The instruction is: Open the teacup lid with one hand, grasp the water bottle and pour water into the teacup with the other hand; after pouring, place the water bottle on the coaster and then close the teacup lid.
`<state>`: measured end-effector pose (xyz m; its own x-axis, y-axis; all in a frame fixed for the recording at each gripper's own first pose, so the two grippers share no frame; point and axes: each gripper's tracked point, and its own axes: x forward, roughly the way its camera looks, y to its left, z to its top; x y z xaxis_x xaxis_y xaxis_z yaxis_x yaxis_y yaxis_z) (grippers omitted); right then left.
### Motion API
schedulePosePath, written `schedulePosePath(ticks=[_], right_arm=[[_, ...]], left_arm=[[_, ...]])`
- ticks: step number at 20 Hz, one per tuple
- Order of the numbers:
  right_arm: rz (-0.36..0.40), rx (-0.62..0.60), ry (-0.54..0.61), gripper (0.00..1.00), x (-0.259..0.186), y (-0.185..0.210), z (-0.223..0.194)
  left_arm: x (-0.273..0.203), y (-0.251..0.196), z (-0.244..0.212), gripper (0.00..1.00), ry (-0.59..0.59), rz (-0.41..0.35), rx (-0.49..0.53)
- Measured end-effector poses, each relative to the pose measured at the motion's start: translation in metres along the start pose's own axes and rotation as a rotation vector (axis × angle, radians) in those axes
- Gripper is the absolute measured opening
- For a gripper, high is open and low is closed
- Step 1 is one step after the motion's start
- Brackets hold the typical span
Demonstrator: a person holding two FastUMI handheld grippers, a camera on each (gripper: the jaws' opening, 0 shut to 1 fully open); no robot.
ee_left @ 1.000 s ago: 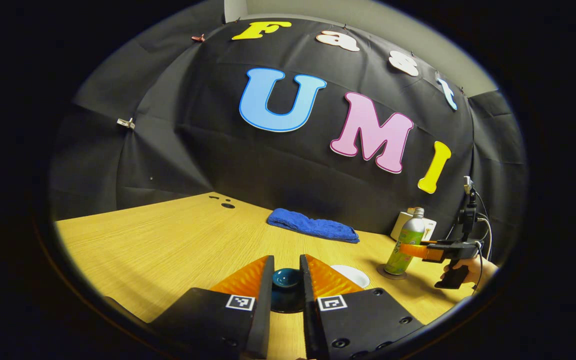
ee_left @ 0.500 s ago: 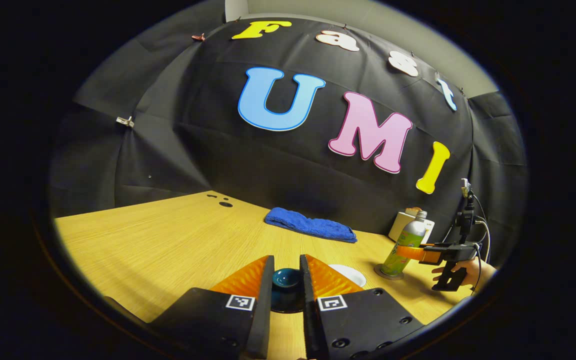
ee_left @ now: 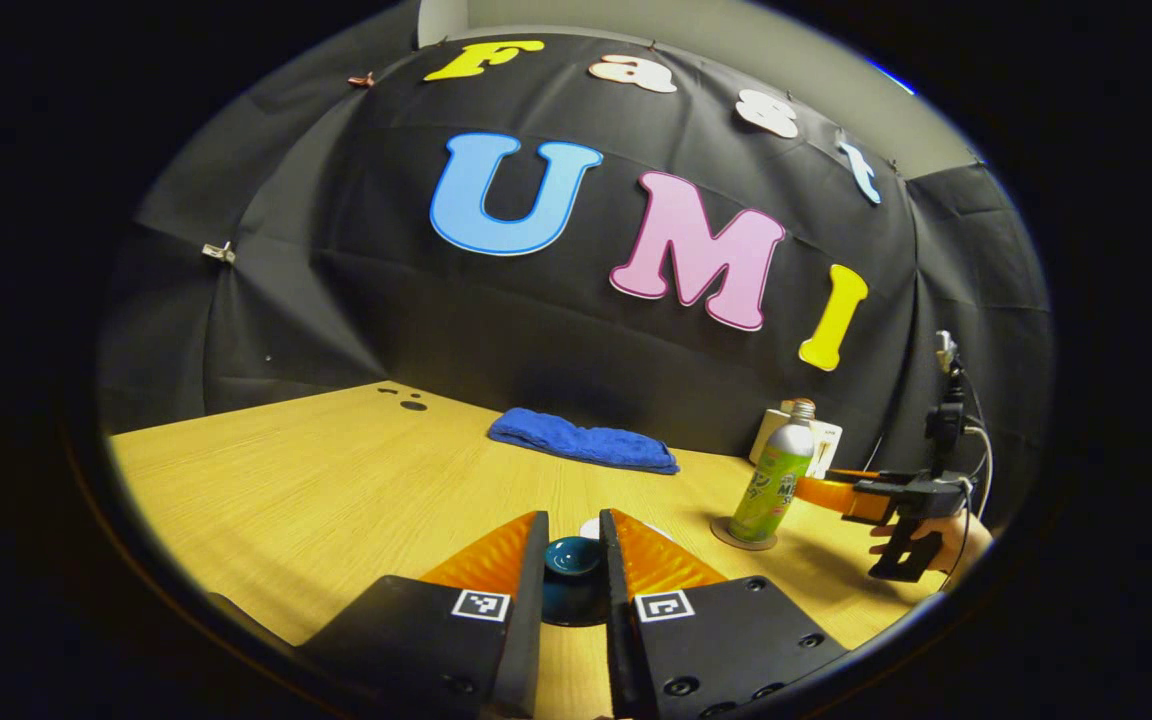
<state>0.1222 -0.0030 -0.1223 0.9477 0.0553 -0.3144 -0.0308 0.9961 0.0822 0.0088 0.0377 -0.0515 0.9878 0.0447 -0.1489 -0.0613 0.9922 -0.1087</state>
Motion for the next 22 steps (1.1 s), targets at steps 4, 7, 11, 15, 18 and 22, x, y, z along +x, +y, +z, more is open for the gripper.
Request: schedulePosePath(ticks=[4,7,11,15,18,22], right_arm=[[-0.007,-0.008,-0.040,0.95,-0.043,-0.002,0.001],[0.008,-0.002,-0.062,0.95,-0.069,-0.001,-0.002],[-0.004,0.020,-0.119,0.95,-0.095,-0.014,0.007],[0.002,0.005,-0.141,0.95,-0.109,-0.024,0.014],[0.004,0.036,-0.162,0.96,-0.115,-0.032,0.024],[0.026,0.074,-0.173,0.95,-0.117,-0.031,0.026]], left_arm=[[0.017,-0.022,0.007,0.31,0.011,-0.029,0.024],[0.039,-0.035,0.014,0.31,0.010,-0.047,0.052],[0.065,-0.045,0.006,0.31,0.052,-0.054,0.062],[0.082,-0.043,-0.005,0.31,0.090,-0.022,0.071],[0.091,-0.039,-0.017,0.31,0.113,0.009,0.091],[0.094,-0.040,-0.031,0.32,0.146,0.029,0.115]])
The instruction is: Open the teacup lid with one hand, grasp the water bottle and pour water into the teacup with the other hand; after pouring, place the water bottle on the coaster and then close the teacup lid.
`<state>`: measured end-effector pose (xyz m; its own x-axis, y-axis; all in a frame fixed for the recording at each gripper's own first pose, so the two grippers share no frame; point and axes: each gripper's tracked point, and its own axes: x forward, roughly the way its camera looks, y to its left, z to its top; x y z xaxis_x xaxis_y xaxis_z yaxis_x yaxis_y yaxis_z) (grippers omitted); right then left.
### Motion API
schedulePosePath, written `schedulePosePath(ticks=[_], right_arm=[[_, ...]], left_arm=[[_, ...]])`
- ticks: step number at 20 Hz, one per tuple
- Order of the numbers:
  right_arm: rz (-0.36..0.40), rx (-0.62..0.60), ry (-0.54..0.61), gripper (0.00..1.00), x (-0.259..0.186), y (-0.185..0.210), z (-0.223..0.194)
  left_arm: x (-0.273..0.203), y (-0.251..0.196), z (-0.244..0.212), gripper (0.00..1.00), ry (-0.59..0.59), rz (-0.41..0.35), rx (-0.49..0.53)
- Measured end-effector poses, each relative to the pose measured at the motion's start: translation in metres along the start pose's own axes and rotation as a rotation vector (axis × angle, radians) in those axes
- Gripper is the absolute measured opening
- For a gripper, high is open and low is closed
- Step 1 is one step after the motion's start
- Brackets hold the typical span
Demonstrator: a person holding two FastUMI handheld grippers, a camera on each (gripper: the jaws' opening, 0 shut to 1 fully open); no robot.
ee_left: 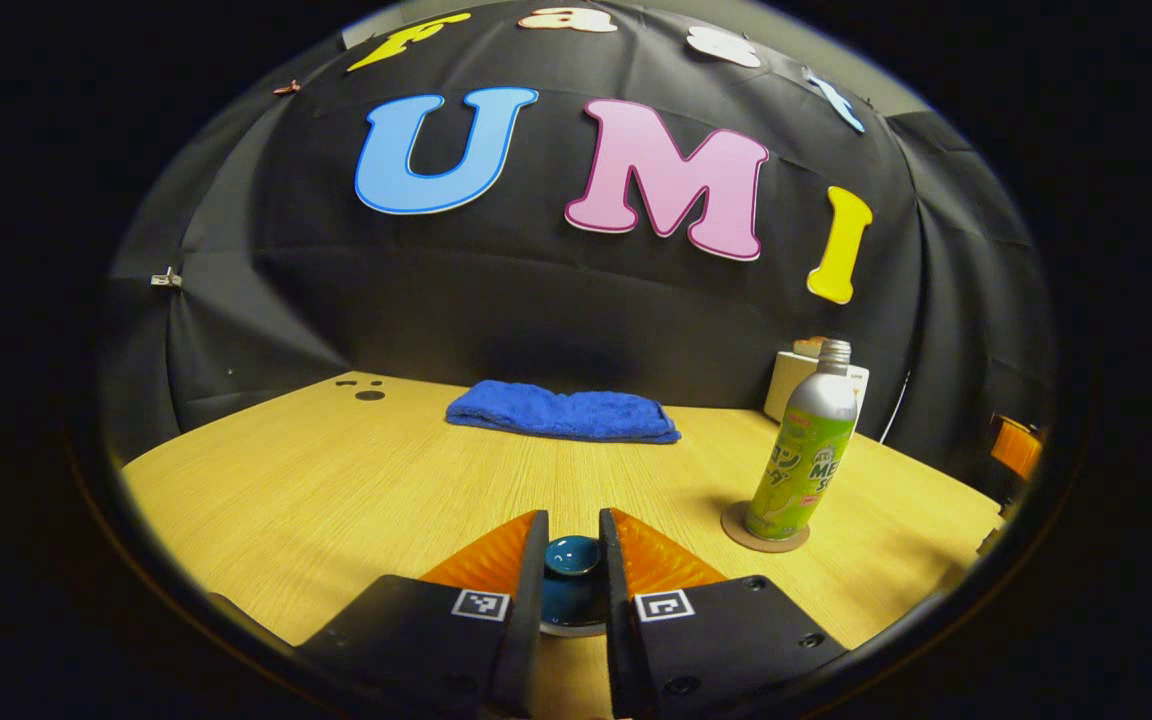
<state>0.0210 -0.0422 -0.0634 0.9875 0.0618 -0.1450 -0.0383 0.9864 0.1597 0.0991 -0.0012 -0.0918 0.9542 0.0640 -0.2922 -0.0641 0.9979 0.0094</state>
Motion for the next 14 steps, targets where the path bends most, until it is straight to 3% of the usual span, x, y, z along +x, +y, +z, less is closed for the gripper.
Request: schedulePosePath(ticks=[4,8,11,12,13,14], right_arm=[[0.008,-0.002,-0.002,0.92,-0.0010,0.0018,0.0020],[0.005,0.007,-0.006,0.92,-0.0016,0.0001,0.0030],[0.006,0.013,-0.008,0.92,-0.0023,0.0000,0.0046],[0.010,0.018,-0.009,0.95,-0.0027,0.0007,0.0050],[0.014,0.024,-0.010,0.92,-0.0027,0.0017,0.0047],[0.015,0.029,-0.010,0.92,-0.0024,0.0012,0.0056]], left_arm=[[0.0022,-0.0005,-0.0018,0.31,0.000,0.012,0.033],[0.0030,-0.0008,-0.0014,0.34,-0.001,0.017,0.045],[0.0047,-0.0032,-0.0049,0.33,0.016,0.015,0.060],[0.0053,-0.0043,-0.0050,0.30,0.021,0.013,0.064],[0.0062,-0.0053,-0.0053,0.34,0.026,0.014,0.070],[0.0067,-0.0053,-0.0058,0.32,0.027,0.023,0.078]])
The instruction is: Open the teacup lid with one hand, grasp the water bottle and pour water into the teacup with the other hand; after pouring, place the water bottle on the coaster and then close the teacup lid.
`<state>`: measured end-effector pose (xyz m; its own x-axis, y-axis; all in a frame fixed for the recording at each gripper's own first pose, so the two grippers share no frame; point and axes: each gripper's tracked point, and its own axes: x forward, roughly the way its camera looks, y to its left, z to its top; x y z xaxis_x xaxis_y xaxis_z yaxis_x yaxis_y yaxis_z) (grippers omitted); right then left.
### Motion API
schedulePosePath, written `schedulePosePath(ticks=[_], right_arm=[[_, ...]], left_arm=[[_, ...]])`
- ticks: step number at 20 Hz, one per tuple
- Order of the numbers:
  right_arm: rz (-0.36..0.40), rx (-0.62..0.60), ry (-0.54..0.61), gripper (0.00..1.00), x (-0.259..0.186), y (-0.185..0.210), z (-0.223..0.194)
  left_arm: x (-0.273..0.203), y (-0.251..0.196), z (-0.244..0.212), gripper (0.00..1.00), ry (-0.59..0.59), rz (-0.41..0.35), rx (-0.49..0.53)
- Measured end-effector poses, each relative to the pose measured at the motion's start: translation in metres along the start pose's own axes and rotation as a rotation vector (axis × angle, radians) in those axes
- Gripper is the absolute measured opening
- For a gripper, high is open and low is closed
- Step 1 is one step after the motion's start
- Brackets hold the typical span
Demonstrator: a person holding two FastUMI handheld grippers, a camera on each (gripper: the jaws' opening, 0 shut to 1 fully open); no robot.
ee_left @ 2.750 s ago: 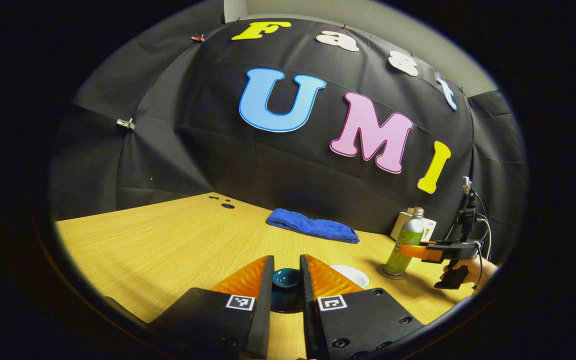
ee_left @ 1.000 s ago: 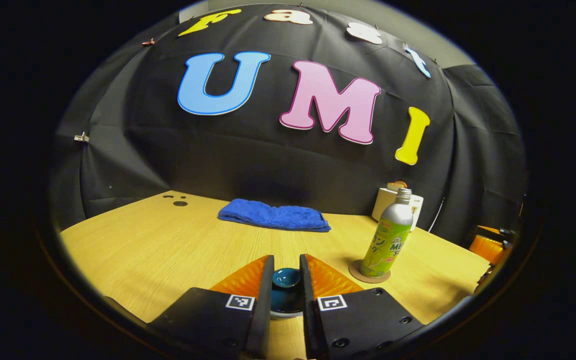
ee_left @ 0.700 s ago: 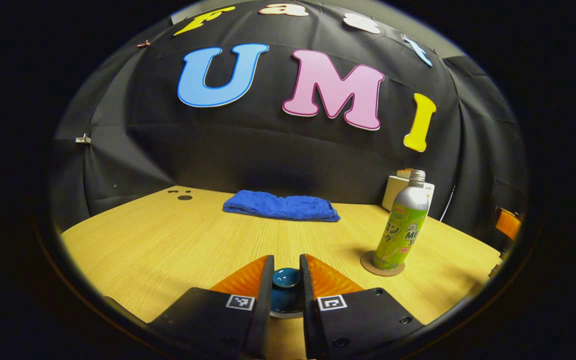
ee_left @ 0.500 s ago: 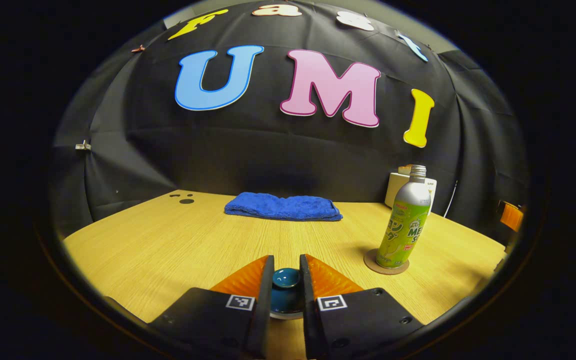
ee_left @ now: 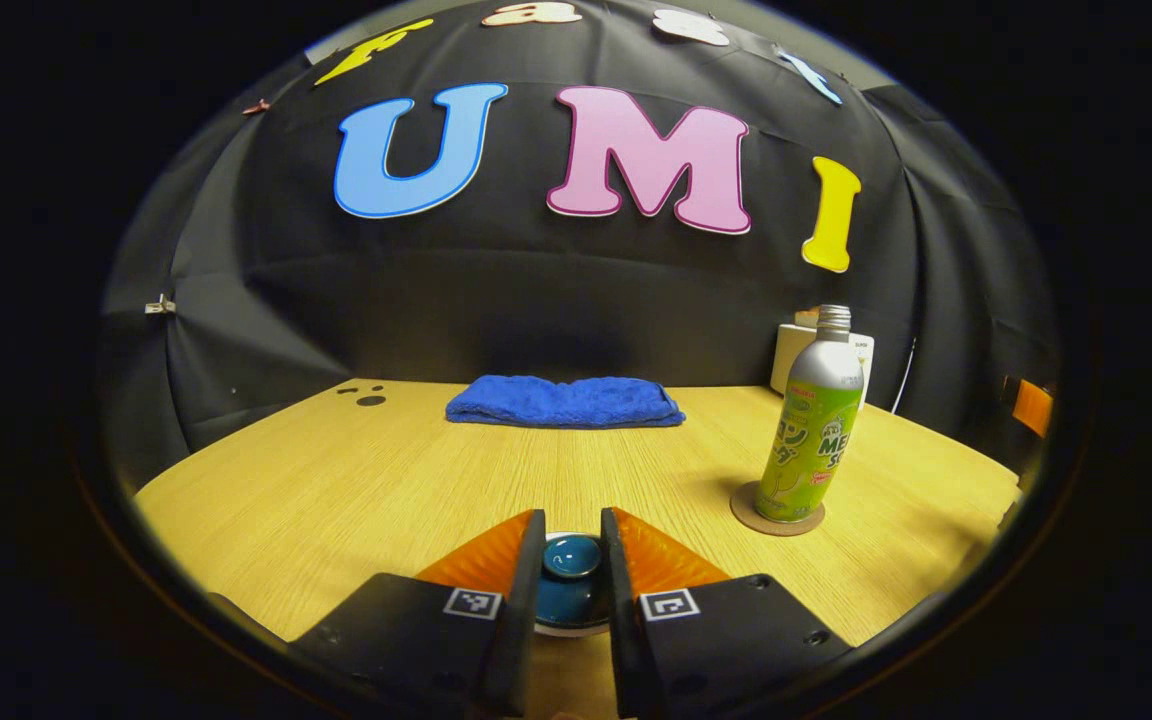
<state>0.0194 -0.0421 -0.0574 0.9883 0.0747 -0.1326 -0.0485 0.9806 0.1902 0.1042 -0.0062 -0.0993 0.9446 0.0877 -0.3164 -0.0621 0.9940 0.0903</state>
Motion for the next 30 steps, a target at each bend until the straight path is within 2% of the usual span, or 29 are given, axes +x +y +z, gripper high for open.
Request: schedulePosePath(ticks=[3,5,6,8,9,10,14,19,21,22,23,24,26,27,28,30], right_arm=[[-0.008,0.008,-0.003,0.92,-0.001,-0.005,0.000],[-0.010,0.013,-0.009,0.92,-0.002,-0.006,0.003],[-0.011,0.012,-0.014,0.95,-0.002,-0.006,0.005],[-0.009,0.010,-0.022,0.96,-0.003,-0.004,0.008],[-0.005,0.007,-0.028,0.97,-0.004,0.000,0.011],[-0.004,0.002,-0.032,0.92,-0.004,0.003,0.012],[0.013,-0.010,-0.046,0.92,-0.006,0.019,0.017],[0.046,-0.050,-0.059,0.92,-0.013,0.050,0.023],[0.045,-0.083,-0.058,0.92,-0.015,0.054,0.024],[0.040,-0.093,-0.055,0.98,-0.015,0.054,0.023],[0.040,-0.091,-0.053,0.96,-0.015,0.055,0.022],[0.047,-0.087,-0.045,1.00,-0.014,0.059,0.020],[0.039,-0.098,-0.041,0.92,-0.013,0.056,0.017],[0.032,-0.105,-0.039,0.92,-0.012,0.054,0.016],[0.031,-0.108,-0.036,0.96,-0.012,0.053,0.014],[0.031,-0.101,-0.026,0.96,-0.011,0.051,0.011]], left_arm=[[-0.003,-0.003,-0.001,0.40,0.005,0.000,0.008],[-0.008,-0.002,0.003,0.51,-0.008,0.005,0.013],[-0.015,0.000,0.009,0.58,-0.030,0.017,0.018],[-0.028,0.001,0.020,0.72,-0.074,0.030,0.020],[-0.039,0.003,0.027,0.85,-0.105,0.039,0.022],[-0.048,0.002,0.032,0.90,-0.129,0.043,0.026],[-0.092,0.002,0.045,0.94,-0.222,0.051,0.028],[-0.125,0.000,0.031,0.94,-0.237,0.010,-0.018],[-0.129,0.004,0.026,0.94,-0.240,0.010,-0.042],[-0.130,0.008,0.022,0.94,-0.238,0.012,-0.056],[-0.130,0.012,0.019,0.94,-0.235,0.018,-0.063],[-0.130,0.015,0.020,0.94,-0.234,0.024,-0.073],[-0.131,0.016,0.023,0.95,-0.245,0.025,-0.086],[-0.132,0.015,0.025,0.95,-0.253,0.023,-0.087],[-0.131,0.014,0.024,0.95,-0.254,0.024,-0.082],[-0.132,0.013,0.025,0.95,-0.256,0.021,-0.070]])
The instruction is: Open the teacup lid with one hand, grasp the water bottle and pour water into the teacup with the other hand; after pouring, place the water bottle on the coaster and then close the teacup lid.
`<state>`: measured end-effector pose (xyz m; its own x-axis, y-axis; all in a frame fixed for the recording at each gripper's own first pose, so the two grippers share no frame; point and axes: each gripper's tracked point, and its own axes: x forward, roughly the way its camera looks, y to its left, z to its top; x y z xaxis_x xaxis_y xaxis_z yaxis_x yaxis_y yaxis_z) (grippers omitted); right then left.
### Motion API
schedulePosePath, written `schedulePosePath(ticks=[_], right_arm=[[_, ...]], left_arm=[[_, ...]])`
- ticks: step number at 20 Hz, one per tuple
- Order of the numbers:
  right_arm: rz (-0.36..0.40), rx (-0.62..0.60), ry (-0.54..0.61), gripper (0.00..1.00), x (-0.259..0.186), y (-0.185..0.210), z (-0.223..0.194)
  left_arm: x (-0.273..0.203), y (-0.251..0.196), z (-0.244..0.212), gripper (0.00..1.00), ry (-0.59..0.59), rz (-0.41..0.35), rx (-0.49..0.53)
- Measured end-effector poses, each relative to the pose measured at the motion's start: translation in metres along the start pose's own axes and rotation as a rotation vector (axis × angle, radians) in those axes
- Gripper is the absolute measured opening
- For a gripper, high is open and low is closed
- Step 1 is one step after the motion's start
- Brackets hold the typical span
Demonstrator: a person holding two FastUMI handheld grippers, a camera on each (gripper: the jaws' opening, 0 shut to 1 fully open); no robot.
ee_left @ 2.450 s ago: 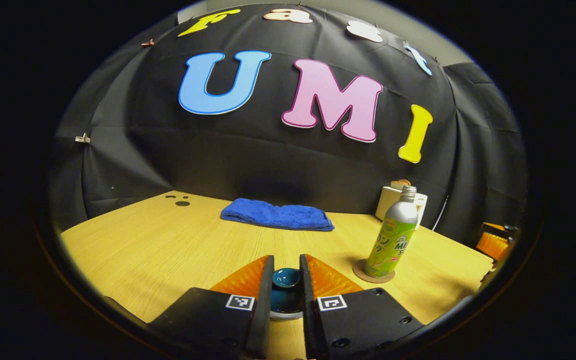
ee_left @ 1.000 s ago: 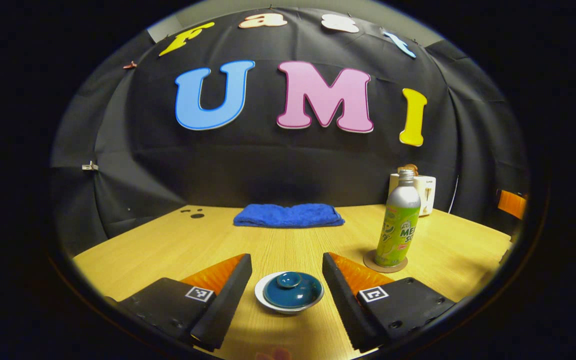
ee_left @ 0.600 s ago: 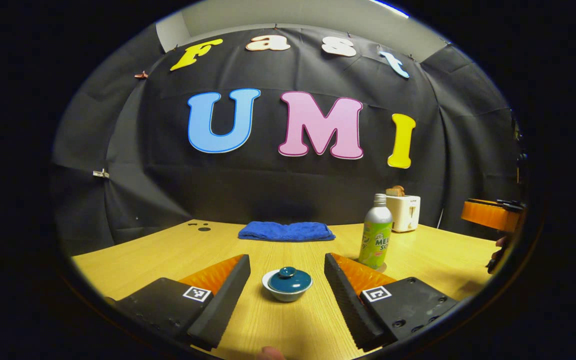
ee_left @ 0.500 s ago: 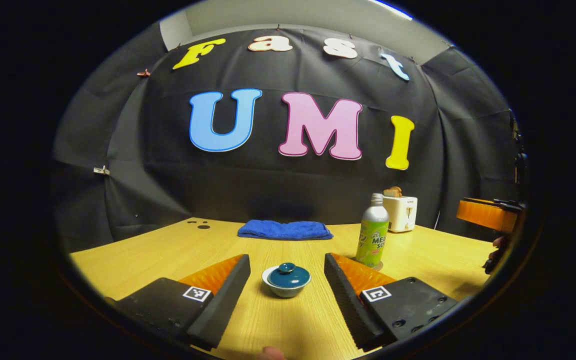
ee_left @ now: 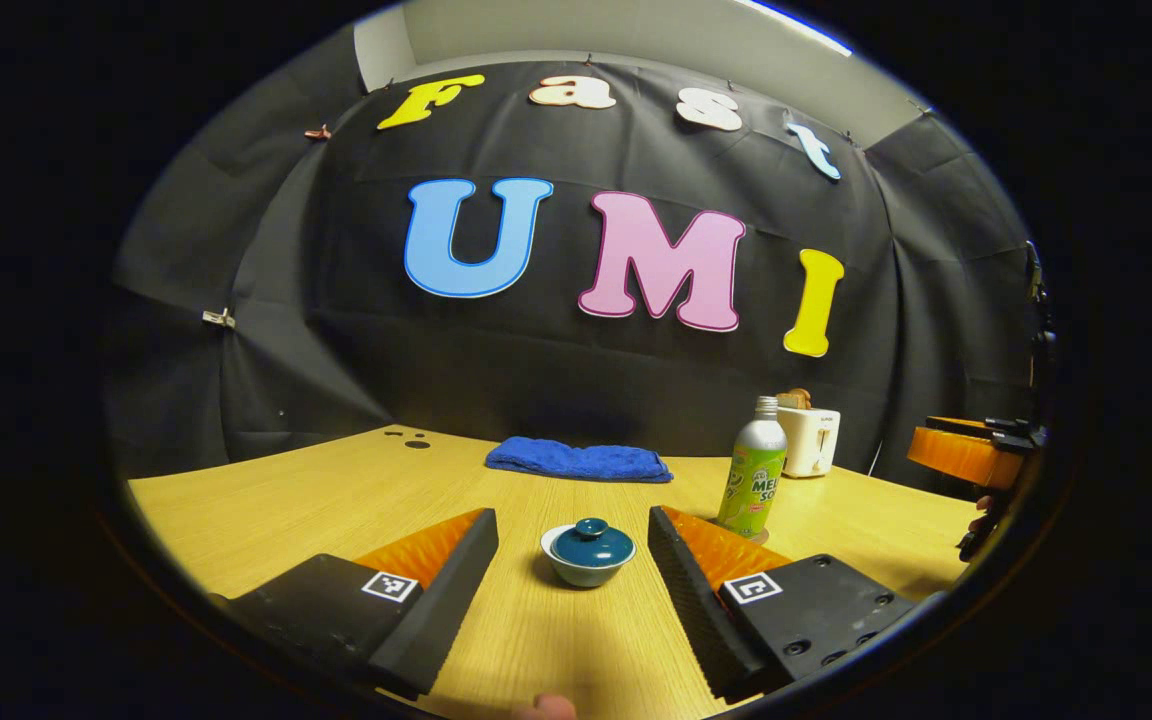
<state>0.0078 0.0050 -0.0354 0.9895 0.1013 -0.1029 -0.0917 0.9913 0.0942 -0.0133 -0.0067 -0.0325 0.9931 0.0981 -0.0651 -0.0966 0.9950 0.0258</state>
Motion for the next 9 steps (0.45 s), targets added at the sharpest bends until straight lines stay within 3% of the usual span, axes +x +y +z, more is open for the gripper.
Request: schedulePosePath(ticks=[1,3,5,6,9], right_arm=[[-0.001,0.004,0.001,0.96,0.0000,-0.0010,-0.0007],[-0.007,-0.002,0.000,0.92,0.0000,-0.0039,0.0000],[-0.013,-0.001,-0.005,0.96,-0.0007,-0.0061,0.0025],[-0.011,0.005,-0.007,0.92,-0.0015,-0.0059,0.0026],[-0.009,0.008,-0.013,0.96,-0.0030,-0.0058,0.0053]], left_arm=[[-0.0005,-0.0005,0.0020,0.92,-0.004,-0.002,0.000],[-0.0011,-0.0017,0.0021,0.95,-0.011,-0.004,-0.006],[-0.0016,-0.0058,0.0011,0.95,-0.008,-0.015,-0.011],[-0.0015,-0.0067,0.0000,0.95,-0.006,-0.019,-0.014],[-0.0028,-0.0072,0.0018,0.95,-0.009,-0.020,-0.010]])
